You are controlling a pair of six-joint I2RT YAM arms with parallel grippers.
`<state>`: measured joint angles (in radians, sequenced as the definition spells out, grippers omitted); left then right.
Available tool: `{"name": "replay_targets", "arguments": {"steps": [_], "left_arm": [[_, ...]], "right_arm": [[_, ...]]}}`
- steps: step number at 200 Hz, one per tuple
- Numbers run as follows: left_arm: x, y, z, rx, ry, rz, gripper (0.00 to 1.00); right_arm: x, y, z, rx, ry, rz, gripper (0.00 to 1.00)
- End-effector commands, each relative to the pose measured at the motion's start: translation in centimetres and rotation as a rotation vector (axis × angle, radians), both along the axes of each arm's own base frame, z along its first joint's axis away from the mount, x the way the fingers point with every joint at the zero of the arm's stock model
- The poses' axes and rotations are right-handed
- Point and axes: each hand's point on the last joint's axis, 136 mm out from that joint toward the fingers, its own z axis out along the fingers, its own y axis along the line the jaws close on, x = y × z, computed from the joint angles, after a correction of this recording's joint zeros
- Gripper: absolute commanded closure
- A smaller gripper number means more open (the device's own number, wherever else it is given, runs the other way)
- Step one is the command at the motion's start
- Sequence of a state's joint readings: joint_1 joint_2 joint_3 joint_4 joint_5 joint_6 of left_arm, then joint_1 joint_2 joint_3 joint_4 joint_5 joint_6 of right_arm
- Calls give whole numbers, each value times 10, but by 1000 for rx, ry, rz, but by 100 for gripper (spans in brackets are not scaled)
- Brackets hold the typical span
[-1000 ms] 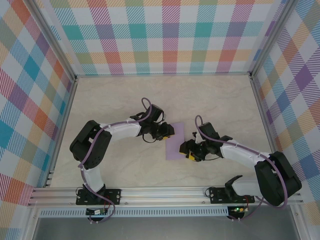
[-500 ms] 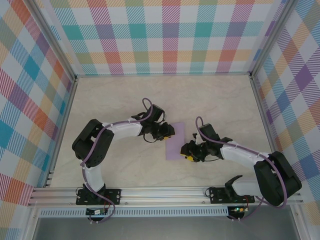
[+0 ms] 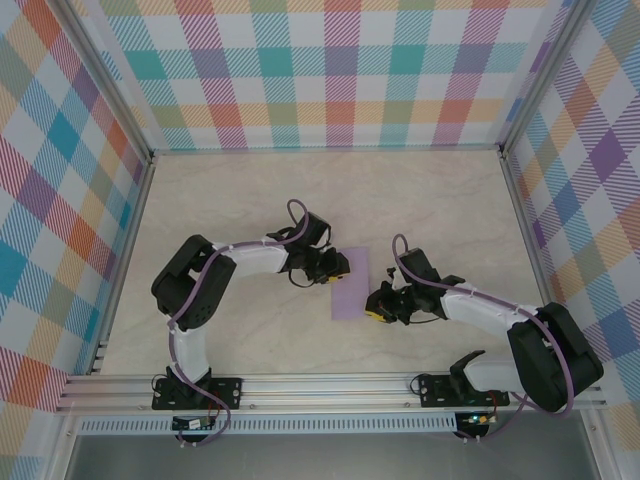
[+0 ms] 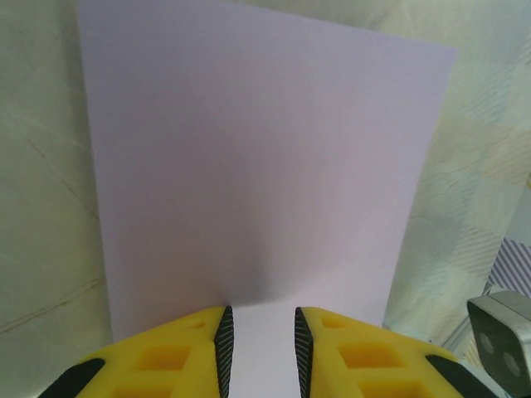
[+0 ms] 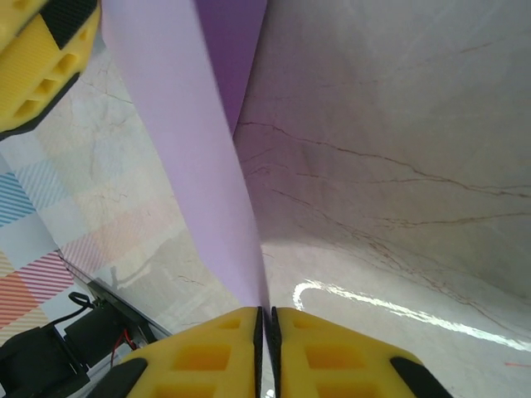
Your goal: Fold a paper plane with a square sheet of paper (pick it up from the middle)
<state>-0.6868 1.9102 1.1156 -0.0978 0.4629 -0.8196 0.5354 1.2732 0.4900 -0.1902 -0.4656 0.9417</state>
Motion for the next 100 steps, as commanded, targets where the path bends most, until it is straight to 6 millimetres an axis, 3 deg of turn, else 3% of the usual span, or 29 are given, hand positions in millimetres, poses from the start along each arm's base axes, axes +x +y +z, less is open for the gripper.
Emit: {"name": "replay_targets", "arguments": {"steps": [1, 40, 100], "left_arm": [[-3, -9, -4, -8, 8, -20, 73], [-5, -5, -14, 28, 25, -23, 73], [-7, 0, -18, 61, 32, -29, 74]], "right_arm": [[5, 1, 4, -13, 25, -22, 89], [11, 6, 5, -25, 70, -33, 93], [40, 26, 19, 12, 18, -13, 95]]}}
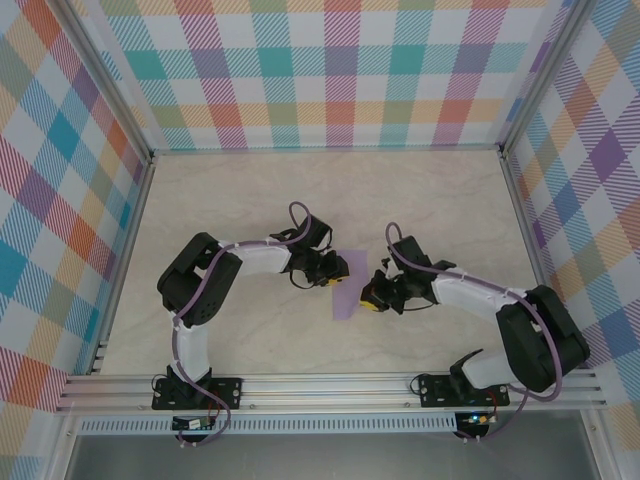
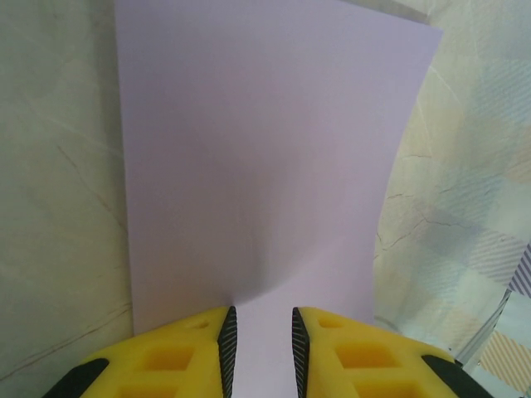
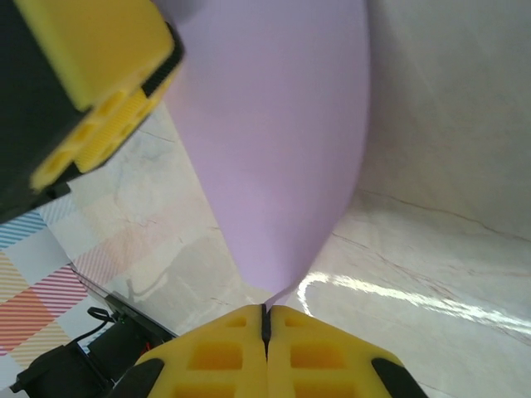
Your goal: Fold a paper plane with a square sheet of paper (pick it up from the middle)
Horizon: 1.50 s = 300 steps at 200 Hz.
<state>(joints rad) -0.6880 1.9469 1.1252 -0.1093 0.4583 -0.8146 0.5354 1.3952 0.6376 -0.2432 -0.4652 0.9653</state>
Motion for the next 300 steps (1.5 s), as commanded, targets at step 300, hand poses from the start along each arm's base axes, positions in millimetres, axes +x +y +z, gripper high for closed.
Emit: {"name": "replay_targets", "arguments": {"steps": [300], "left_arm": [[7, 31, -21, 232, -12, 13, 91]], "right_arm": [[46, 56, -18, 41, -60, 140, 95]]}}
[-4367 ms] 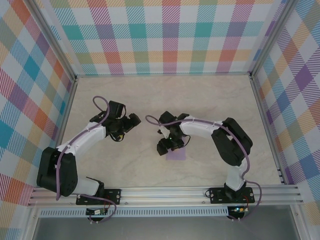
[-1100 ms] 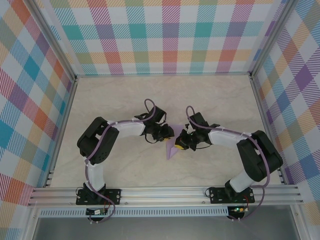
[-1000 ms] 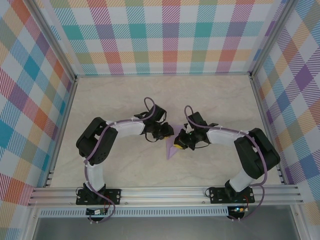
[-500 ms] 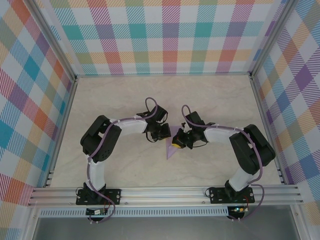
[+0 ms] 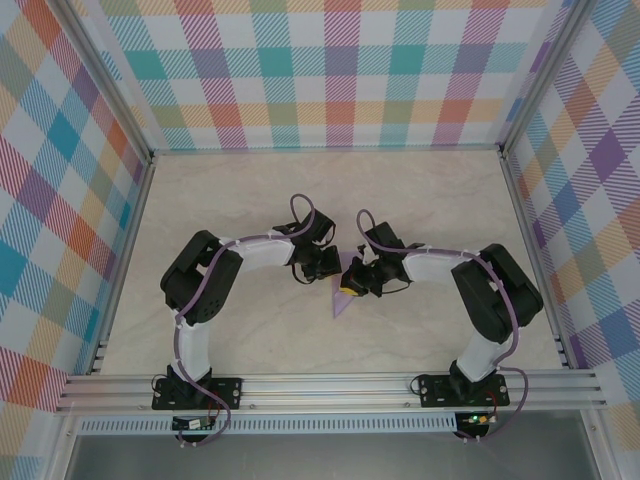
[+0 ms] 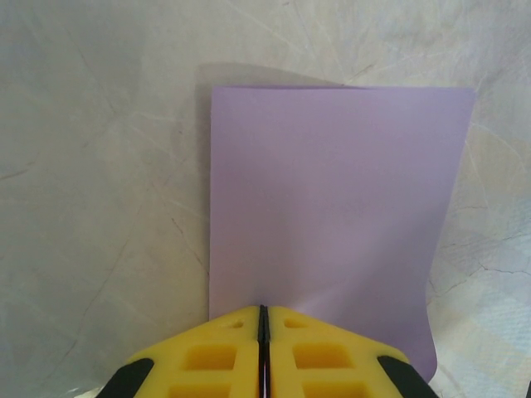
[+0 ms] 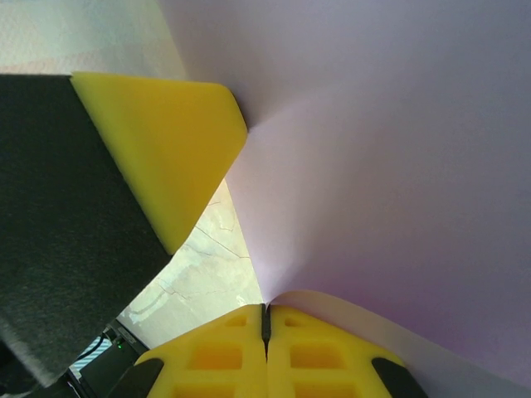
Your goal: Fold a paper plane with a square sheet of paper (pick it up from the middle)
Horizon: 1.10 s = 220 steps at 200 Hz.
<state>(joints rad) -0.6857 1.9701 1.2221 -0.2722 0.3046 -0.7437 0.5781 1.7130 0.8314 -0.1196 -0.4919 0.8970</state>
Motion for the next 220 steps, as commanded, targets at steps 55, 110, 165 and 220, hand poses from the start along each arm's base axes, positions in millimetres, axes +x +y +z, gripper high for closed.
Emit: {"name": "replay_targets", "arguments": {"steps": [55, 110, 165, 220], "left_arm": [[-11, 12, -15, 59, 46, 0, 91], [-11, 12, -15, 58, 48, -1, 91], [-11, 12, -13, 56, 48, -4, 91], [-11, 11, -13, 56, 48, -4, 91]], "right_arm": [[4, 7, 0, 13, -24, 29, 95], [7, 10, -2, 21, -30, 40, 94], [6, 12, -4, 26, -31, 61, 94], [6, 14, -5, 33, -42, 88, 94]]}}
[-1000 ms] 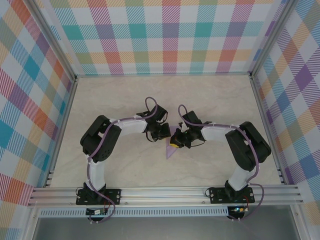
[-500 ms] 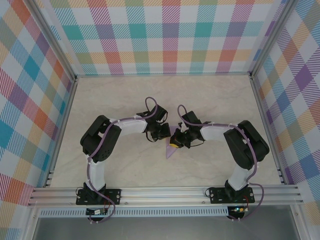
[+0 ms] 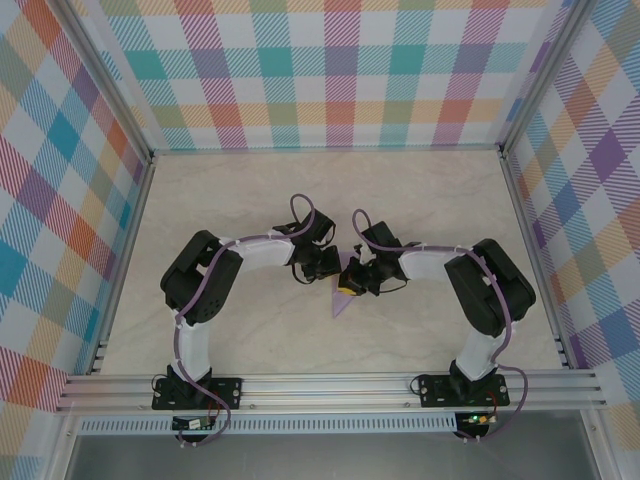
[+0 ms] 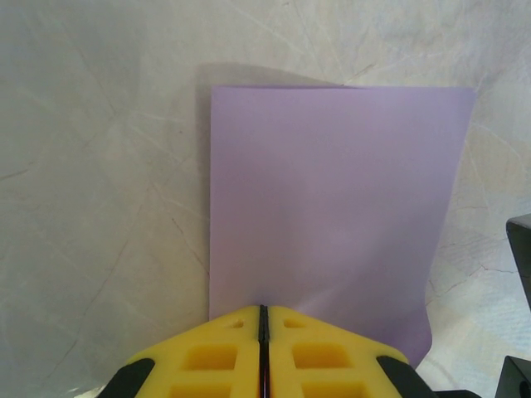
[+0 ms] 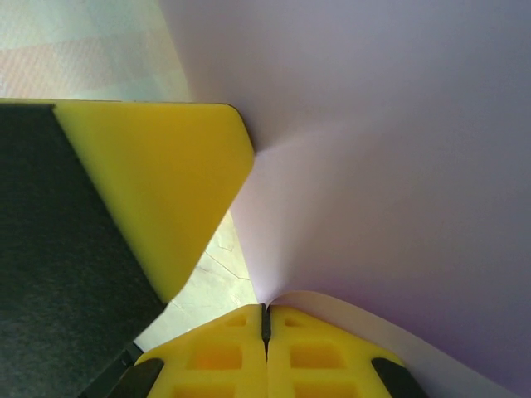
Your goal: Fold a paper plane with a square sheet of paper (pick it up from the middle)
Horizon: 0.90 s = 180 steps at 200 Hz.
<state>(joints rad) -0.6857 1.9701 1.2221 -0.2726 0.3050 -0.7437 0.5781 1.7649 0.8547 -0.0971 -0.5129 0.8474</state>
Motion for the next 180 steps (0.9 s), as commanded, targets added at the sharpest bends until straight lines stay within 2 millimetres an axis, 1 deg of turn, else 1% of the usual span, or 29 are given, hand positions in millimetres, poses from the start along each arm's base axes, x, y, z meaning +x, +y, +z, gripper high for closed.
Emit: {"name": "replay_targets", "arguments": {"steps": [1, 80, 130, 180], "left_arm": [[-11, 11, -13, 55, 48, -4, 91], [-12, 12, -12, 58, 48, -3, 91], [-11, 12, -12, 60, 46, -2, 91], [-11, 12, -12, 57, 45, -4, 91]], "right_arm": [[1, 7, 2, 21, -23, 42, 94], [0, 2, -8, -17, -3, 27, 94], [1, -4, -7, -46, -16, 12, 93], [0, -1, -9, -34, -8, 24, 93]]}}
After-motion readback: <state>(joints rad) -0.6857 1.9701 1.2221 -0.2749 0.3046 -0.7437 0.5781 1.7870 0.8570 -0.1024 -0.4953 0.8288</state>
